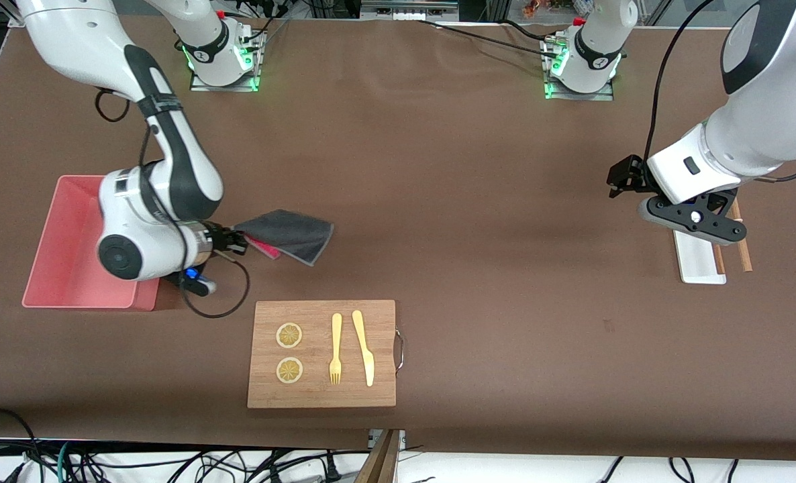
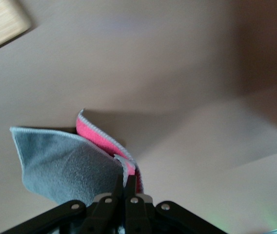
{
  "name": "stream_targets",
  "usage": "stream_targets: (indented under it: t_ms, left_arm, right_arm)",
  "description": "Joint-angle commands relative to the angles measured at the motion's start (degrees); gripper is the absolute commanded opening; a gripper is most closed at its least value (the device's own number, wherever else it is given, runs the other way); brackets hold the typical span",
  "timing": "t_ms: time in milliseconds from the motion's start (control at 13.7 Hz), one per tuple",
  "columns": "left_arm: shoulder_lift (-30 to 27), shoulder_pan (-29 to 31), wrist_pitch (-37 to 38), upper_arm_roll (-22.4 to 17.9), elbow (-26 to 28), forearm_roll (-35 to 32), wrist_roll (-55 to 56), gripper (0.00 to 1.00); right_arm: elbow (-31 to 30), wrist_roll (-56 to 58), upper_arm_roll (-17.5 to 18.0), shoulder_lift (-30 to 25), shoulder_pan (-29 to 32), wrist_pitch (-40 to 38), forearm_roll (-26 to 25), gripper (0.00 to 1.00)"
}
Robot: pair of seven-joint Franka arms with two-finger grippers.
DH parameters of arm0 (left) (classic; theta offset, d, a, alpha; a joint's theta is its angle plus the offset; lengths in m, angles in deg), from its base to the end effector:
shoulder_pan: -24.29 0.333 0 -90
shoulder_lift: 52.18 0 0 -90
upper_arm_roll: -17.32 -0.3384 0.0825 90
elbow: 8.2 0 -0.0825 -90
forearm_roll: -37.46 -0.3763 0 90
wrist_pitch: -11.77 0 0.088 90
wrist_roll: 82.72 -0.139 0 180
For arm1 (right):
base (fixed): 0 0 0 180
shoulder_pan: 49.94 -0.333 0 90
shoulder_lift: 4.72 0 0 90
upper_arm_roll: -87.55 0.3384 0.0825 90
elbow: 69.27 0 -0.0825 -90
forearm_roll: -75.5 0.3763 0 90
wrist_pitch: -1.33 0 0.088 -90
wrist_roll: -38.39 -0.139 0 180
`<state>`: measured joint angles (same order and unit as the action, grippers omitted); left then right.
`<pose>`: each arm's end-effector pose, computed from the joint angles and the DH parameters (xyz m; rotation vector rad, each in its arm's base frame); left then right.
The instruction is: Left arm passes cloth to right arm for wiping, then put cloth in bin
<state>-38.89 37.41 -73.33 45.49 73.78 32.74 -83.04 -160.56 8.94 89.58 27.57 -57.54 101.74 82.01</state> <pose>0.5870 -0.1136 0.5525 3.0978 -0.4120 -0.2389 0.6255 0.1176 0.2743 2.9975 -0.5936 -0.6555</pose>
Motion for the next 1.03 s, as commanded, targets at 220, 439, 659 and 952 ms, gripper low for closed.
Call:
stream_targets:
  t_ms: [220, 439, 659, 952]
  left_arm:
    - [-1.6, 0.32, 2.83, 0.39, 0.73, -4.24, 5.25, 1.0]
    - [-1.08, 0.59, 2.57, 0.39, 0.03, -4.25, 5.07, 1.0]
    - [-0.73, 0.76, 2.48, 0.39, -0.06, -3.9, 5.07, 1.0]
    - [-1.68, -6.39, -0.41, -9.02, 0.81, -2.85, 1.23, 1.0]
  right_arm:
    - [-0.21, 20.78, -7.47, -3.2, 1.36, -1.89, -1.95, 0.0]
    - [0.94, 21.37, -7.31, -3.02, 1.36, -1.89, -1.6, 0.0]
    - [0.94, 12.25, -2.4, -2.23, 1.1, -0.58, -1.68, 0.0]
    - [0.85, -2.25, 4.8, -1.27, 0.57, 4.07, -1.51, 0.0]
